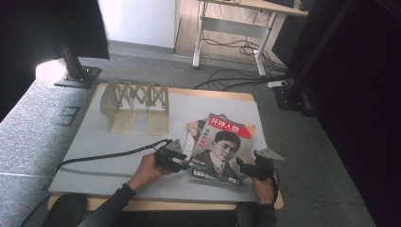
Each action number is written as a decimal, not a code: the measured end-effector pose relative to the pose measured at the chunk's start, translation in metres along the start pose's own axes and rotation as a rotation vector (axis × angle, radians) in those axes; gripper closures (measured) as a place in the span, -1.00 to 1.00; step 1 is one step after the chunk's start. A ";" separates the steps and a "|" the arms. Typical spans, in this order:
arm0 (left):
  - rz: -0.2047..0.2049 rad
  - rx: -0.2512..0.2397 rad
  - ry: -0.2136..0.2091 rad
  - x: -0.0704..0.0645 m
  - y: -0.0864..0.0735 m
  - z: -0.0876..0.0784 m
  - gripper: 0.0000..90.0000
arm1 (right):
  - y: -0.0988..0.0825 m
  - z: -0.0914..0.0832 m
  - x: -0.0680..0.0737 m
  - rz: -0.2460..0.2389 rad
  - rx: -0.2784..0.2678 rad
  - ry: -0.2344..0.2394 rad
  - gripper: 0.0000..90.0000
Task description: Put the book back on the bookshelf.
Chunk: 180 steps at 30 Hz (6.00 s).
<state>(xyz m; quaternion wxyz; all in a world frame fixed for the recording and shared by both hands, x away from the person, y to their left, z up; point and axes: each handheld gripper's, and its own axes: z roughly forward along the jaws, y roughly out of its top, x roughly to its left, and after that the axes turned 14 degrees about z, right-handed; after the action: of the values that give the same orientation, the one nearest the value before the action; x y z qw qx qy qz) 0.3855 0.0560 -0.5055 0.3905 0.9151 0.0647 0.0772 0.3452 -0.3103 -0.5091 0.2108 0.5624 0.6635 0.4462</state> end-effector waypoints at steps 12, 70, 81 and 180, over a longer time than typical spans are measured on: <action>-0.044 -0.015 0.035 0.015 0.001 0.005 0.19 | 0.002 -0.005 -0.009 0.009 0.003 -0.016 -0.73; -0.038 0.121 0.125 0.006 -0.048 -0.015 -1.00 | 0.023 0.038 -0.058 0.258 0.199 0.095 -1.00; -0.038 0.121 0.126 0.006 -0.048 -0.015 -1.00 | 0.027 0.052 -0.068 0.327 0.231 0.144 -1.00; -0.037 0.128 0.119 0.007 -0.049 -0.016 -1.00 | 0.151 0.012 -0.004 0.019 -0.029 0.131 0.88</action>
<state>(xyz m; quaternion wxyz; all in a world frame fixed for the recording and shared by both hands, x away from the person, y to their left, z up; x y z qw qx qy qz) 0.3867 0.1018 -0.5292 0.3281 0.9306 0.1092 0.1200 0.4402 -0.3144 -0.3909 0.1707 0.5350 0.6640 0.4937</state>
